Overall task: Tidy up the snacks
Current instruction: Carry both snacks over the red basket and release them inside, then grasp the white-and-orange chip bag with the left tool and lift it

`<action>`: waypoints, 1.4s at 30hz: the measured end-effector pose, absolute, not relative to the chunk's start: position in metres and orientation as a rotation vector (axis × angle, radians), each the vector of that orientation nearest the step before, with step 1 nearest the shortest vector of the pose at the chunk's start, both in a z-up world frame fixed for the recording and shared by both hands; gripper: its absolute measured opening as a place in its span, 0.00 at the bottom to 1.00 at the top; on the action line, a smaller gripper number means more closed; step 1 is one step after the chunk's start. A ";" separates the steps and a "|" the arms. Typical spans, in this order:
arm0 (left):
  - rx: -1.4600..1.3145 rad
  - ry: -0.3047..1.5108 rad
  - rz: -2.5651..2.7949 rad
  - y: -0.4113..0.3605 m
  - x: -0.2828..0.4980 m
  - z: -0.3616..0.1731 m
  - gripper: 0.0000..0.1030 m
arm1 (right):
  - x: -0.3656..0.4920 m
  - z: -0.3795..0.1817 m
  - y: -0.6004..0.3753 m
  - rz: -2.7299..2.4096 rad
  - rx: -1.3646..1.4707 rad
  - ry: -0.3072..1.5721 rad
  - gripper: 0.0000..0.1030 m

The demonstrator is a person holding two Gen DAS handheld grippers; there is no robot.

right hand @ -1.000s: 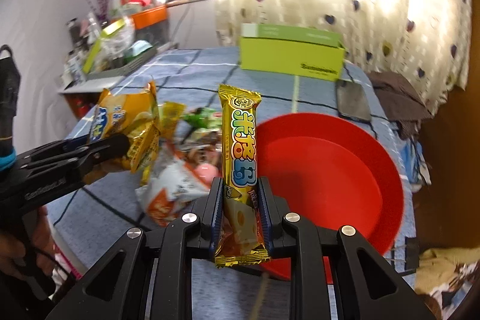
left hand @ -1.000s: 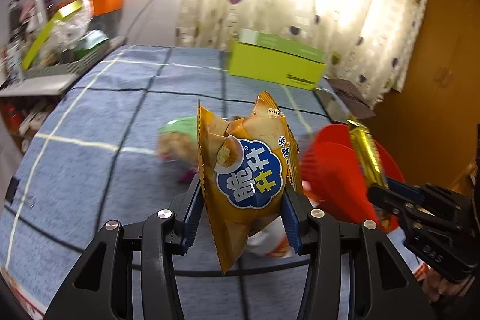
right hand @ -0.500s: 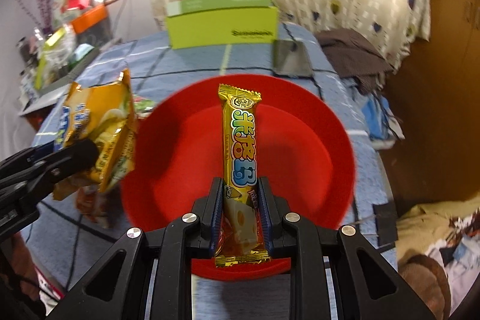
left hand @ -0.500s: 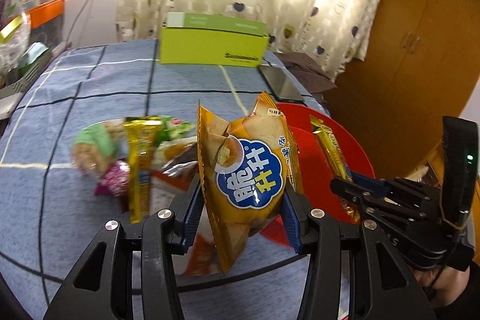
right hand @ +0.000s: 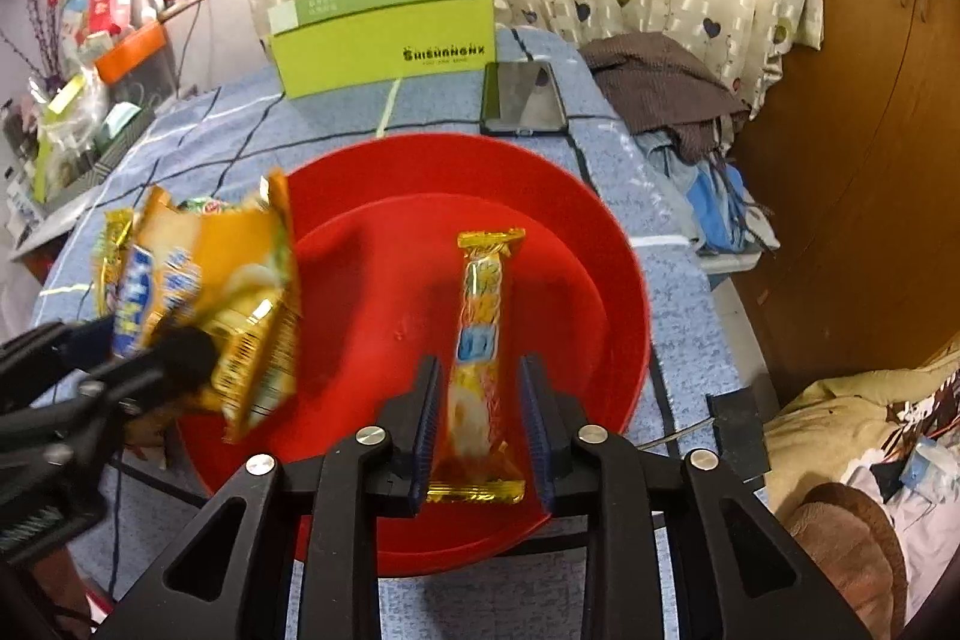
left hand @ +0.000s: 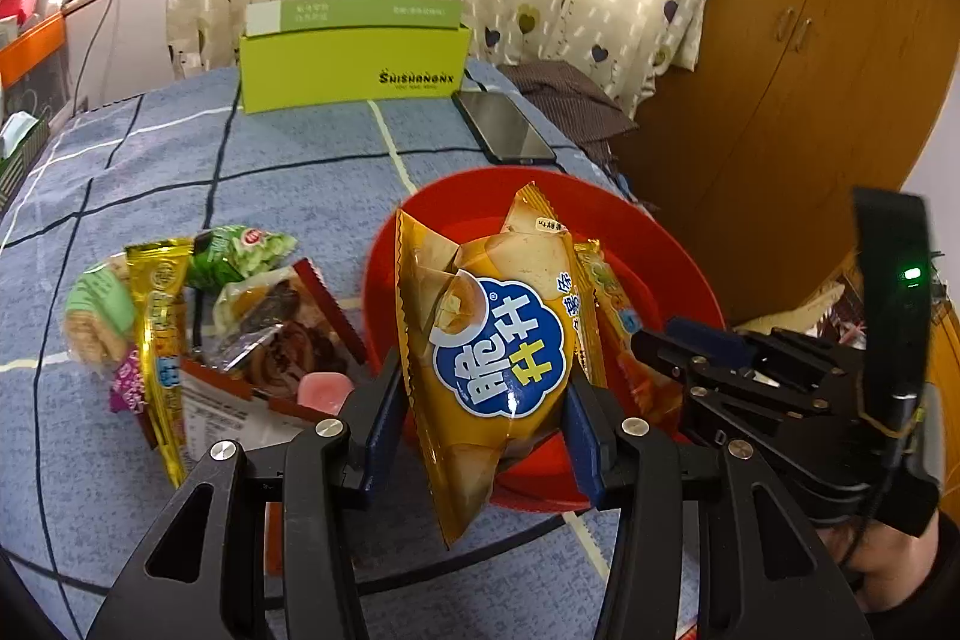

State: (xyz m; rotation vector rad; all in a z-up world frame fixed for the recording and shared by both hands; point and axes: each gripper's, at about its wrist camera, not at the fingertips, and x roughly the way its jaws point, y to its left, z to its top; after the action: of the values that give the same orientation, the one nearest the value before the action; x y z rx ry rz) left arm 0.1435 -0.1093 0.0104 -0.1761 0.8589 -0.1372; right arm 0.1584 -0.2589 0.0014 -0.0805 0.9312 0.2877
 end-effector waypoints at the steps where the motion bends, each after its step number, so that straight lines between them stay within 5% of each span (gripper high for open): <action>1: -0.174 0.864 -0.139 -0.111 0.145 0.009 0.47 | 0.158 0.003 -0.260 0.290 -0.070 0.925 0.25; 42: -0.126 0.758 -0.018 -0.088 0.110 0.032 0.56 | 0.120 0.046 -0.223 0.499 -0.063 0.772 0.34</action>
State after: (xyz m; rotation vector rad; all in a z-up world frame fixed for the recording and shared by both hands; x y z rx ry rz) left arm 0.1097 -0.0877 0.0318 -0.1255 0.7579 -0.0183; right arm 0.1201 -0.2229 0.0461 -0.0635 0.7718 0.4991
